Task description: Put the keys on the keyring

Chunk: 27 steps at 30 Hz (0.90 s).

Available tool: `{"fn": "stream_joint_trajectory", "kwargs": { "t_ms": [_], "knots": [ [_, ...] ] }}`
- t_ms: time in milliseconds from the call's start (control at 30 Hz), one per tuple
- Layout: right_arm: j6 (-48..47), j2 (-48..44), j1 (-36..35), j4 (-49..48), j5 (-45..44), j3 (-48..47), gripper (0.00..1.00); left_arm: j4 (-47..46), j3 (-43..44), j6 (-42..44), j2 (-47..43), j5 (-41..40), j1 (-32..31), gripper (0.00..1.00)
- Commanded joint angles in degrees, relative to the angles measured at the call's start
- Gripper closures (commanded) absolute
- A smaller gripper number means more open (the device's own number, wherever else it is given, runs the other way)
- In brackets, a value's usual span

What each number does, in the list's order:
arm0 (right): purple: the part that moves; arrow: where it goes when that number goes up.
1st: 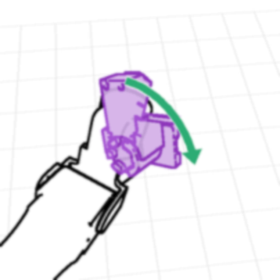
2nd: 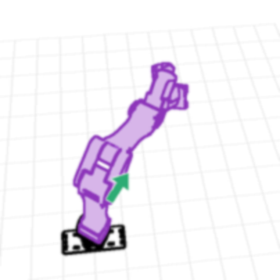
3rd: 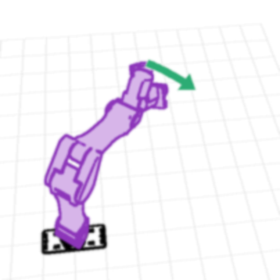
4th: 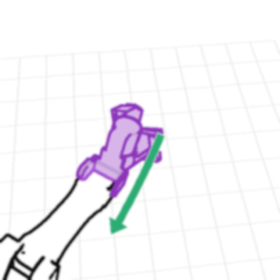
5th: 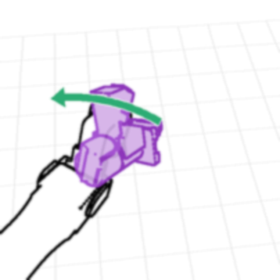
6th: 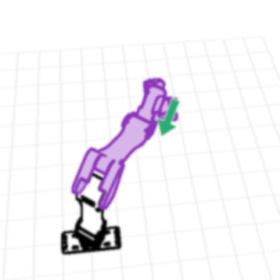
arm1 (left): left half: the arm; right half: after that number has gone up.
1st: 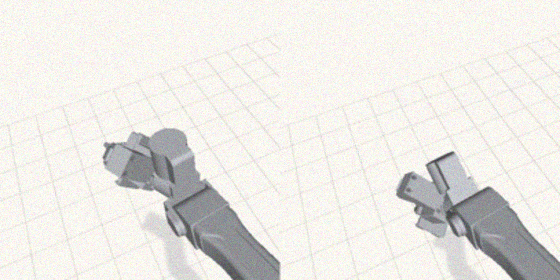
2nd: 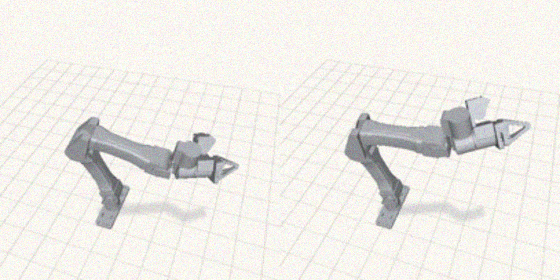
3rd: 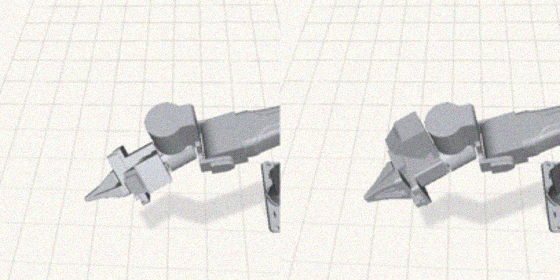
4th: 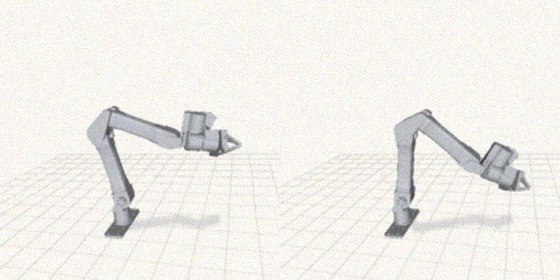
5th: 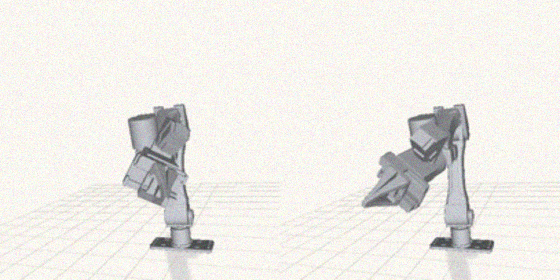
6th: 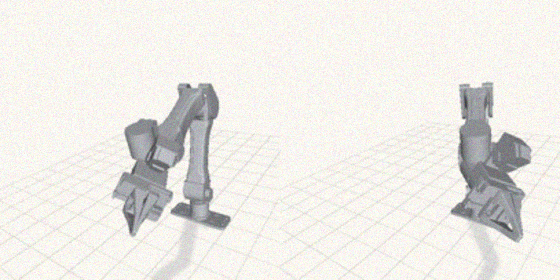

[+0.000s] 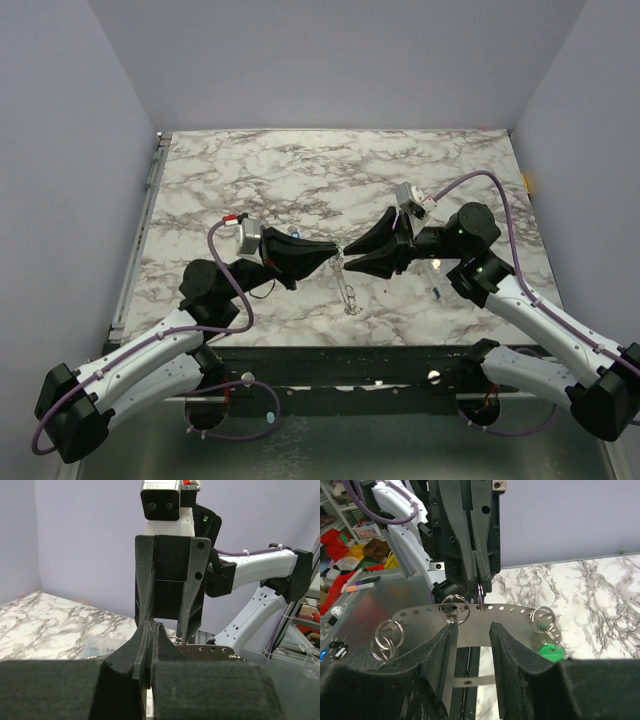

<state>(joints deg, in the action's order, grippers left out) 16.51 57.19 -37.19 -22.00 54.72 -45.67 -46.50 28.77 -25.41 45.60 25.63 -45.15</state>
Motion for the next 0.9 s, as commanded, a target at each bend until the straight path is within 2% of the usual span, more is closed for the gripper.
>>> {"fn": "stream_joint_trajectory", "kwargs": {
  "t_ms": [0,367,500,867],
  "knots": [
    [0.5,0.3,-0.6,-2.6,2.5,-1.2,0.59,-4.4,0.1,-1.5,0.6,1.9,-0.3,1.00],
    [-6.5,-0.4,-0.6,7.1,-1.5,-5.0,0.60,-4.7,0.5,-1.9,1.0,4.4,-0.3,1.00],
    [-5.8,-0.2,-0.6,7.0,-0.8,-5.7,0.61,-4.7,0.7,-2.1,1.5,5.3,-0.4,1.00],
    [-5.3,0.7,-0.8,6.8,0.2,-5.9,0.72,-5.2,1.4,-2.4,2.5,6.3,-0.4,1.00]
  ]
}}
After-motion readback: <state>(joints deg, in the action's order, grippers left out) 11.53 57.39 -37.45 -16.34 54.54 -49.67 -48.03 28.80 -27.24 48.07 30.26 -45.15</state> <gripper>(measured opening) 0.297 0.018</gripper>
